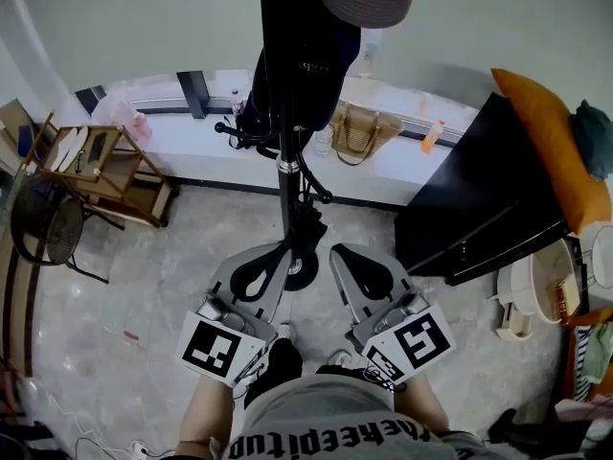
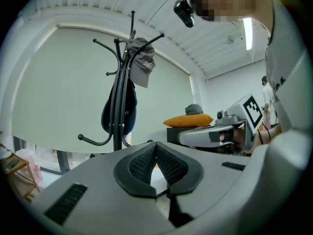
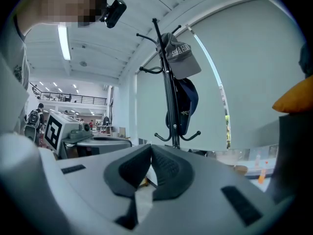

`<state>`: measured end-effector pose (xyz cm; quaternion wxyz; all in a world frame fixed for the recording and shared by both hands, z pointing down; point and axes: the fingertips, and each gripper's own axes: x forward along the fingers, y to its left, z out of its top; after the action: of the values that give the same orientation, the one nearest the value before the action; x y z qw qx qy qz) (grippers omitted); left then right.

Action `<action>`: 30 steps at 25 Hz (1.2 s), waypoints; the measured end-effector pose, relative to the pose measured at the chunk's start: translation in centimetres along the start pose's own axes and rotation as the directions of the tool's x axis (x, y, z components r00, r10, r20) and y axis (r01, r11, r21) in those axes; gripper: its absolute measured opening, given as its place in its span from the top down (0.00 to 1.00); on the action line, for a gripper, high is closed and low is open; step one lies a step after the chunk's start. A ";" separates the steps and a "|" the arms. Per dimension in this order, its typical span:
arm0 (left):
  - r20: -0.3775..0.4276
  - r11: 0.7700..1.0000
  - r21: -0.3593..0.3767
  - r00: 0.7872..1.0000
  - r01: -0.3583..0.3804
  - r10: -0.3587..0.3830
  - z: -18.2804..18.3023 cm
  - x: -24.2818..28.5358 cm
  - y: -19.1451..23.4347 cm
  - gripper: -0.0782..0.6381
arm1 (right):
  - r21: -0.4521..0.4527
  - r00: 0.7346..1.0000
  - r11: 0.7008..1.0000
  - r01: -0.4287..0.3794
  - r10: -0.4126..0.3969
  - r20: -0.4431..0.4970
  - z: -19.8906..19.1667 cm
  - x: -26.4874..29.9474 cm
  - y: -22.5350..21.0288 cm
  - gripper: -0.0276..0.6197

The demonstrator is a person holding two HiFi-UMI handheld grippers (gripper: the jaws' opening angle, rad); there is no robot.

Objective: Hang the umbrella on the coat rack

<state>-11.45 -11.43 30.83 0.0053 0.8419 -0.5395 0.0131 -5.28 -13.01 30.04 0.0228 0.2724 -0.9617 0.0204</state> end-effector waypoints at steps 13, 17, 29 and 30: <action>0.014 0.990 -0.014 0.990 -0.137 0.138 -0.3 -2.7 -1.2 0.87 | -0.011 0.992 0.992 -0.128 0.128 -0.013 -0.6 -1.0 1.8 0.94; 0.057 0.988 -0.039 0.987 -0.148 0.150 0.2 -3.1 -1.9 0.87 | -0.017 0.988 0.988 -0.153 0.152 -0.021 -0.8 -1.7 2.1 0.94; 0.036 0.993 -0.015 0.992 -0.118 0.119 0.4 -1.7 -4.4 0.87 | -0.030 0.991 0.991 -0.129 0.128 -0.024 -0.9 -3.9 1.0 0.94; 0.033 0.994 -0.014 0.993 -0.112 0.113 0.4 -1.5 -4.5 0.87 | -0.030 0.992 0.992 -0.125 0.125 -0.023 -0.9 -4.0 0.9 0.94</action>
<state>-7.95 -8.20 30.37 0.0003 0.8101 -0.5862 -0.0041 -2.33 -10.12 30.71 0.0360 0.2110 -0.9768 0.0095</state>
